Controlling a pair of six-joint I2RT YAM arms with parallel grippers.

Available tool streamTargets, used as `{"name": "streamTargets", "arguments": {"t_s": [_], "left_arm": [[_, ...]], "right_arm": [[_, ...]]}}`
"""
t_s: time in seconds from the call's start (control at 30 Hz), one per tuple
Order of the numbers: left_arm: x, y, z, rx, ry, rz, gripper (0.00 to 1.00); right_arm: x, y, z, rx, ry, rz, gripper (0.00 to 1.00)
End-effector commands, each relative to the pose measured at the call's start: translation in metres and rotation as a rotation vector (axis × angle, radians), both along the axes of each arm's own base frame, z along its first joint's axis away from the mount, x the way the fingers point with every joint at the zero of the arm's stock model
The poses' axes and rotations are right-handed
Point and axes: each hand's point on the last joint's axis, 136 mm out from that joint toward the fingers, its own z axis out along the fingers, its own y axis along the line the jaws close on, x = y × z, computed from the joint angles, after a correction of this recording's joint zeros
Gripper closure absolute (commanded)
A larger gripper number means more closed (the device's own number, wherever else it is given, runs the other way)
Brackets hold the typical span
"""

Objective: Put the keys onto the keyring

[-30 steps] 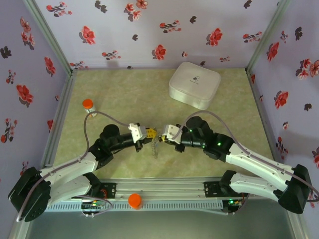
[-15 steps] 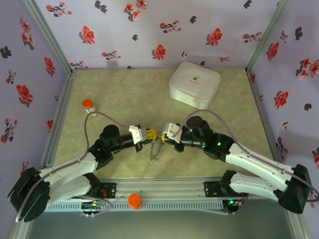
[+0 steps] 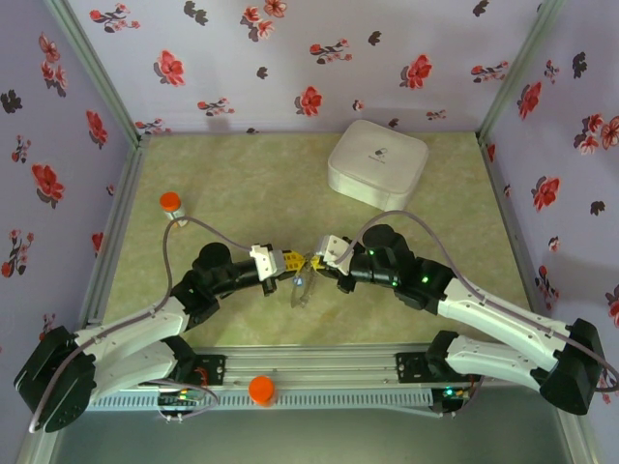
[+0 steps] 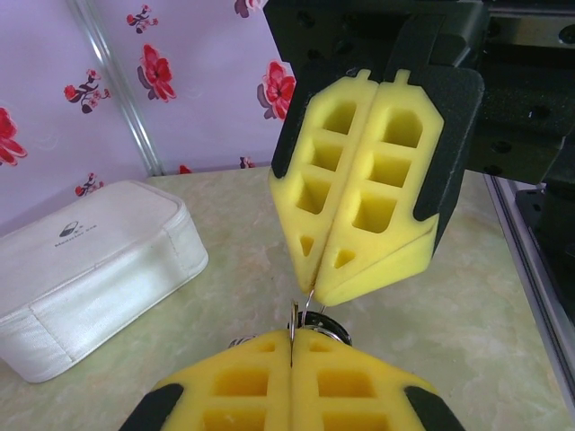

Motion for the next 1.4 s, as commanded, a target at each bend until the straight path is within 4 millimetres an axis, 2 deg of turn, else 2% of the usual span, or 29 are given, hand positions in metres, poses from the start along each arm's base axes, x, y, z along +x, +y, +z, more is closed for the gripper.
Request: {"name": "streamTargets", "arguments": {"t_s": [0.0,0.63,0.83,1.03,1.37], "left_arm": [[-0.007,-0.003,0.017,-0.026,-0.058,-0.035,1.00],[-0.009,-0.003,0.017,-0.015,-0.071,-0.046,1.00],[-0.011,-0.002,0.021,-0.028,-0.082,-0.052,1.00],[-0.013,0.000,0.022,-0.032,-0.093,-0.053,1.00],[-0.013,0.000,0.023,-0.033,-0.111,-0.053,1.00]], "right_arm": [[0.007,0.002,0.013,0.052,-0.025,-0.035,1.00],[0.012,0.005,0.011,0.056,0.000,-0.055,1.00],[0.023,0.001,0.006,0.015,0.023,-0.127,1.00],[0.031,-0.004,0.007,0.058,0.106,-0.184,1.00],[0.031,-0.004,0.002,0.056,0.187,-0.188,1.00]]}}
